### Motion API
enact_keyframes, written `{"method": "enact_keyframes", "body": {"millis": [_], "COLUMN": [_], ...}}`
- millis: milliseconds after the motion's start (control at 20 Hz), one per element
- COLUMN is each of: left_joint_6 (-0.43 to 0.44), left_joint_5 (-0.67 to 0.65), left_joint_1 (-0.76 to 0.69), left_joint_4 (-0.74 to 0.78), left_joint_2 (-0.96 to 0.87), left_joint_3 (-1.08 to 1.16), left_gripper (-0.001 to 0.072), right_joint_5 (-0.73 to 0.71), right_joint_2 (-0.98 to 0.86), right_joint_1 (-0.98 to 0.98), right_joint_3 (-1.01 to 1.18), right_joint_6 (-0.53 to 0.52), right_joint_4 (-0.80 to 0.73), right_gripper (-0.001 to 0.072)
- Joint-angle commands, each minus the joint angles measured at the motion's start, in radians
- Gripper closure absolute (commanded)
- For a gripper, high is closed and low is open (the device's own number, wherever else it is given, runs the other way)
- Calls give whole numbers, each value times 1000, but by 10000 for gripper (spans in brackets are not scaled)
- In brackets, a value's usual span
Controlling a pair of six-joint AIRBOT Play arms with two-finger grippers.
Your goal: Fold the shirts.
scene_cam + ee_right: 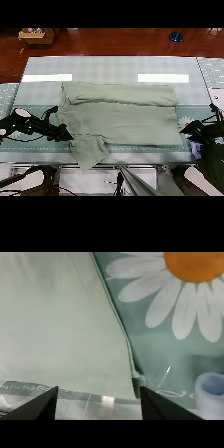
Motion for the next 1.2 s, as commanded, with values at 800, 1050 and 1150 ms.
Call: {"method": "enact_keyframes", "body": {"millis": [800, 1050, 1150], "left_joint_6": [39, -11, -19], "left_joint_5": [-135, -125, -30], "left_joint_1": [5, 4, 4], "left_joint_4": [-193, -264, -263], "left_joint_2": [197, 272, 271], "left_joint_3": [188, 413, 488], "left_gripper": [668, 668, 667], "right_joint_5": [8, -47, -139], "right_joint_2": [159, 183, 183], "right_joint_1": [37, 39, 39], "right_joint_3": [48, 176, 204], "right_joint_6": [-67, -40, -40], "right_joint_4": [443, 552, 594], "right_gripper": [694, 694, 695]}}
